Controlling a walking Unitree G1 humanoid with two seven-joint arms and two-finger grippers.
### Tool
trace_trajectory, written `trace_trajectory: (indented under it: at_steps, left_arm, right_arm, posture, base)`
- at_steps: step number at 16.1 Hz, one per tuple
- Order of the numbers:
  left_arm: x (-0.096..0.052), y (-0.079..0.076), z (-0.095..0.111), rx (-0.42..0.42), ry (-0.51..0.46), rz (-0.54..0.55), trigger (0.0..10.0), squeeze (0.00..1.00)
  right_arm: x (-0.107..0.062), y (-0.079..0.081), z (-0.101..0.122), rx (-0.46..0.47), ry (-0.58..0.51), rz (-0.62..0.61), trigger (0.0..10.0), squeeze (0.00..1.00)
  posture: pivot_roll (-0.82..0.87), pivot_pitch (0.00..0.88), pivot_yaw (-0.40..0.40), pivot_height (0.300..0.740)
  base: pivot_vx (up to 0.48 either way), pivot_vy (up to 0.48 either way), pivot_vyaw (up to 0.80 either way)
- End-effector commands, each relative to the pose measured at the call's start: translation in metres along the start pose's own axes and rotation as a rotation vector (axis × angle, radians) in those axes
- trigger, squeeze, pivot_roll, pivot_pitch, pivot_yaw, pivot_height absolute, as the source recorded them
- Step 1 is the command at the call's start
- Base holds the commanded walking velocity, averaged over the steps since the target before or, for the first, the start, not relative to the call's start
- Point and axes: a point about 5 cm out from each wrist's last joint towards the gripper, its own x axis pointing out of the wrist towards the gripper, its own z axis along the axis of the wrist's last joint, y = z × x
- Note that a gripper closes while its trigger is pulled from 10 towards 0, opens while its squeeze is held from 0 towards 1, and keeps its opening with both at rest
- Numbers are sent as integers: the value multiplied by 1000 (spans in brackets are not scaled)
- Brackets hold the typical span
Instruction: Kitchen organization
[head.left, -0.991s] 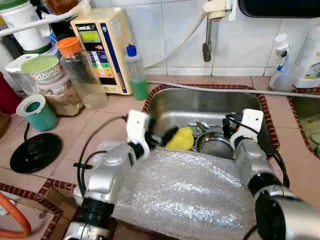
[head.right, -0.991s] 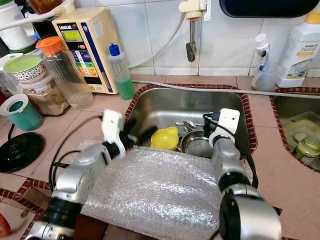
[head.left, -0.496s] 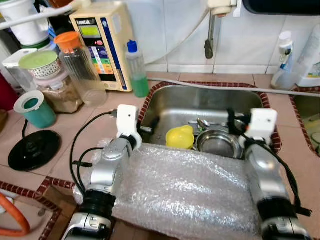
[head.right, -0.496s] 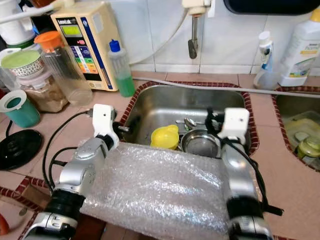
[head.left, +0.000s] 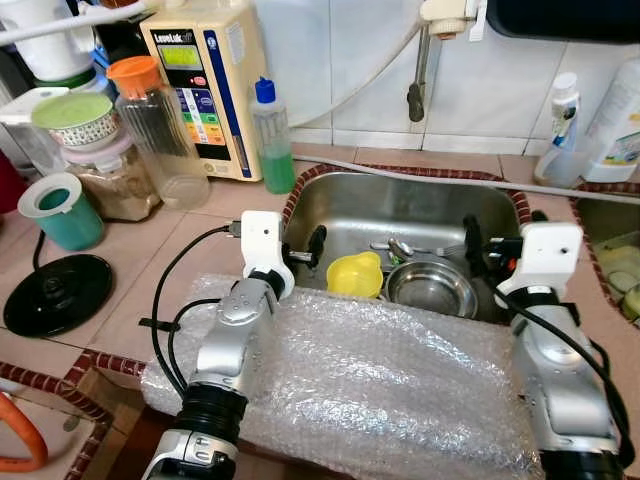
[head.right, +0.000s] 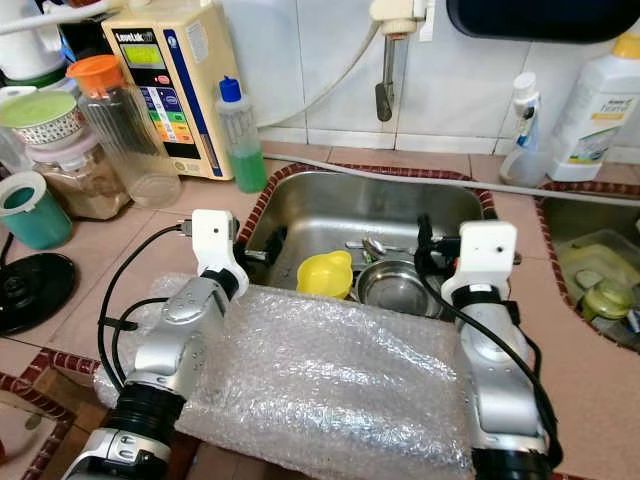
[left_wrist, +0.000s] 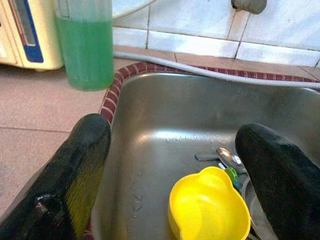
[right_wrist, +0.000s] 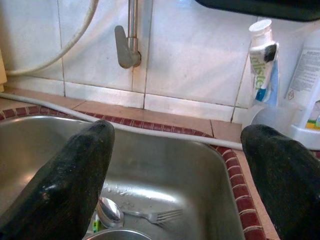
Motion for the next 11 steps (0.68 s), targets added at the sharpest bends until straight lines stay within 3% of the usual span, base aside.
trace_trajectory:
  at_steps: [1, 2, 5, 7, 8, 9, 10, 11]
  left_arm:
    - [3, -2, 2, 15, -15, 3, 10000, 0]
    - [2, -6, 0, -26, -17, -15, 10000, 0]
    - [1, -9, -4, -22, -14, 4, 10000, 0]
    - [0, -10, -3, -20, -25, 2, 10000, 0]
    - [0, -6, -5, 2, -30, 19, 10000, 0]
    - [-2, 0, 2, -2, -60, 36, 10000, 0]
    - [-1, 1, 4, -3, -65, 36, 10000, 0]
    - [0, 3, 8, 12, -85, 54, 10000, 0]
  right_arm:
    - [-3, 2, 1, 4, 17, 18, 10000, 1000]
    - [-6, 1, 4, 4, 23, 17, 10000, 1000]
    - [-13, 2, 11, -1, 34, 16, 10000, 1000]
    - [-14, 3, 17, 3, 42, 9, 10000, 922]
    - [-11, 8, 18, 11, 38, 12, 10000, 851]
    - [-6, 17, 23, 35, 23, 27, 10000, 569]
    - [-4, 19, 24, 42, 21, 32, 10000, 569]
    - [0, 24, 26, 47, 14, 66, 10000, 345]
  posture:
    - [-153, 0, 68, 740]
    - [-161, 0, 71, 740]
    - [-177, 0, 75, 740]
    - [-185, 0, 63, 740]
    - [-170, 0, 62, 740]
    - [-146, 0, 54, 740]
    - [-146, 0, 54, 740]
    - [-117, 0, 61, 740]
  base:
    - [0, 0, 0]
    - [0, 0, 0]
    - [0, 0, 0]
    - [0, 0, 0]
    - [0, 0, 0]
    - [0, 0, 0]
    - [0, 0, 0]
    - [0, 0, 0]
